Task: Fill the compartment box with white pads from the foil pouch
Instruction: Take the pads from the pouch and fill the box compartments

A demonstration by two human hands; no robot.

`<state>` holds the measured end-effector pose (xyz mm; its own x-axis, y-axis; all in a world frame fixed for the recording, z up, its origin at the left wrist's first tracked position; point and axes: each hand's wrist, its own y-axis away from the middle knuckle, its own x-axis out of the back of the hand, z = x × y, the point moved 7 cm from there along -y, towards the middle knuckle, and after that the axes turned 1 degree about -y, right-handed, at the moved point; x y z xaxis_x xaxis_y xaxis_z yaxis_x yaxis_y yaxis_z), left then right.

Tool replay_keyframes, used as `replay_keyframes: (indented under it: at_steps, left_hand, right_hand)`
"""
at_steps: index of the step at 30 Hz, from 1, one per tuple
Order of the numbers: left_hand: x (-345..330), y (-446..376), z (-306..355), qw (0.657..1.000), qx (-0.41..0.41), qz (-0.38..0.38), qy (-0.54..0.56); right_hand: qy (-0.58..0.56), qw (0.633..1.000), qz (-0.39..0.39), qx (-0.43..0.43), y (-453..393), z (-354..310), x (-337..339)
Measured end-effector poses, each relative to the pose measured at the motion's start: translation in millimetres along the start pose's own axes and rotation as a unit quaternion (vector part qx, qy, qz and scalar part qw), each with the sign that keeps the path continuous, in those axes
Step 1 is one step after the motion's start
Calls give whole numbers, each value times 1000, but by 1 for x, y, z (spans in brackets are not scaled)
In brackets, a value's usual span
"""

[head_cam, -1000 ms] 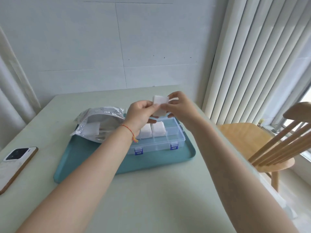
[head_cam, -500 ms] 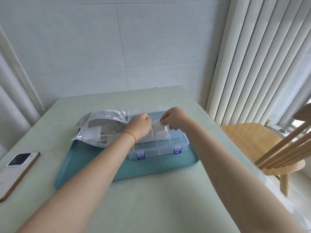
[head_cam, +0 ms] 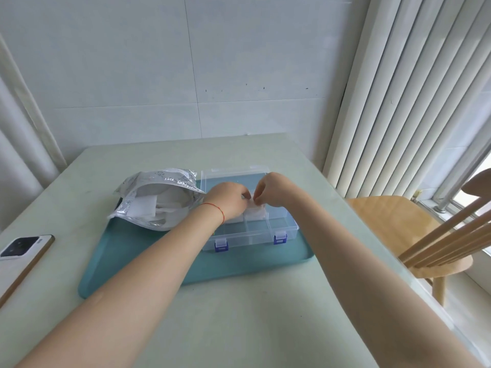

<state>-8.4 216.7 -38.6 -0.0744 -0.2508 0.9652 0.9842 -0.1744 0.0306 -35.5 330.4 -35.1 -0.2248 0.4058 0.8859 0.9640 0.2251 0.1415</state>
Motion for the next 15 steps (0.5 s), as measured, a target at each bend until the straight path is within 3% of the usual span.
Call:
replay_keyframes:
  at_steps: [15]
  left_hand:
    - [-4, -20, 5, 996, 27, -64, -59]
  right_hand:
    - [117, 993, -31, 8, -3, 0, 2]
